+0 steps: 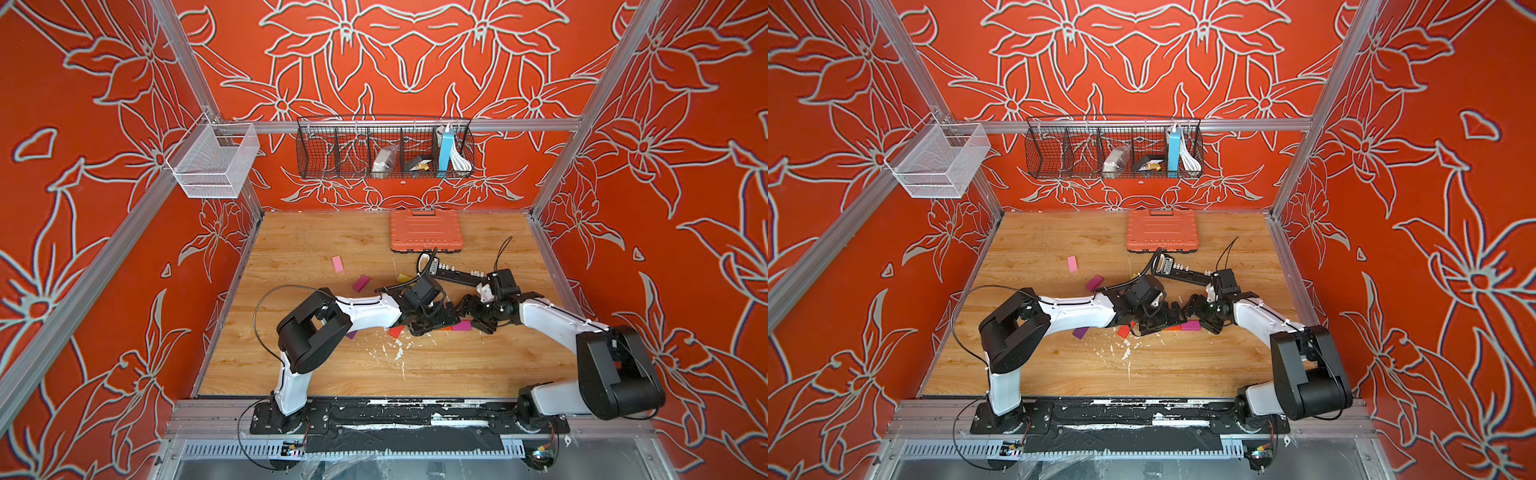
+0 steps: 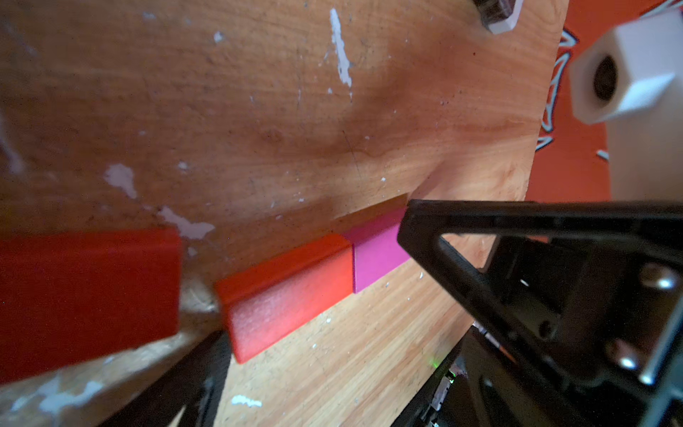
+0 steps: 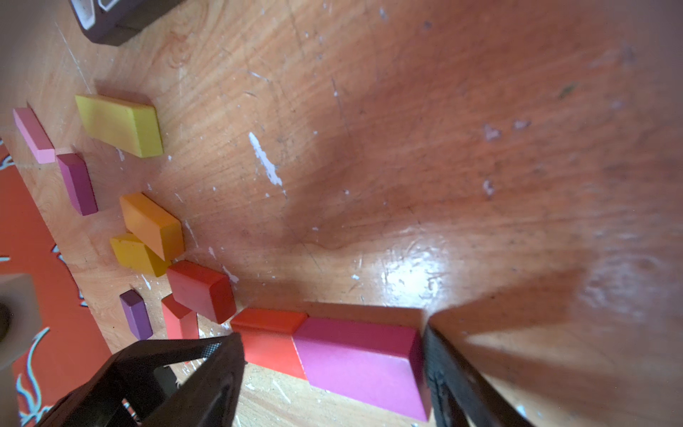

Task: Assemble the letter c with building blocks
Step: Adjust the building block at the center of the board.

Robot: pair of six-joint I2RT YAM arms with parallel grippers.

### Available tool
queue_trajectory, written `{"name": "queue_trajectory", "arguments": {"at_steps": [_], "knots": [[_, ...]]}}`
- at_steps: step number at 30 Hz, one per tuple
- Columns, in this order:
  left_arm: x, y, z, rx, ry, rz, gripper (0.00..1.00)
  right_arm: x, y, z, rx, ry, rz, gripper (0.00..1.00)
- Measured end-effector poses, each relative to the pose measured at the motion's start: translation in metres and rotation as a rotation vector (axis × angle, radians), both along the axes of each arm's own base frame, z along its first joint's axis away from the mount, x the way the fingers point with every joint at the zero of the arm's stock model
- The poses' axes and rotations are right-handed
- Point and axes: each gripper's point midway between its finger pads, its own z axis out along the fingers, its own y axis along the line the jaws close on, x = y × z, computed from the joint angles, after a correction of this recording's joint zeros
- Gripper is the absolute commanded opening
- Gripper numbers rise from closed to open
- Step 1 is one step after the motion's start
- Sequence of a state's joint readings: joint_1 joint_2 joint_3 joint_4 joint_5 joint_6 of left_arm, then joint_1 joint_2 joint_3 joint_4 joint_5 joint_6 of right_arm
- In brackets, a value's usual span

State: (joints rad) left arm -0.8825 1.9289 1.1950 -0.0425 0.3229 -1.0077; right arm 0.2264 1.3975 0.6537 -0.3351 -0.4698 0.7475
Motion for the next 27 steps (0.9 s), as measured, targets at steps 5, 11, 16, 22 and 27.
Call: {"name": "queue_trajectory", "arguments": {"at_steps": [5,11,16,22,27], "knots": [[-0.002,-0.001,0.001,-0.012,0.002,-0.009,0.98,-0.003,-0.005,0.001,-0.024,0.004,-0.009,0.84],[-0.002,0.001,0.012,-0.026,-0.022,-0.016,0.98,-0.006,-0.009,0.001,-0.049,0.011,-0.018,0.84],[0.004,0.017,0.033,-0.042,-0.060,0.007,0.98,-0.010,-0.013,0.002,-0.069,0.020,-0.023,0.84],[0.030,0.064,0.077,-0.023,-0.164,0.082,0.98,-0.011,-0.017,0.009,-0.086,0.002,-0.014,0.84],[0.050,0.125,0.103,0.060,-0.245,0.166,0.98,0.001,-0.016,0.028,-0.103,-0.061,0.032,0.81]]}}
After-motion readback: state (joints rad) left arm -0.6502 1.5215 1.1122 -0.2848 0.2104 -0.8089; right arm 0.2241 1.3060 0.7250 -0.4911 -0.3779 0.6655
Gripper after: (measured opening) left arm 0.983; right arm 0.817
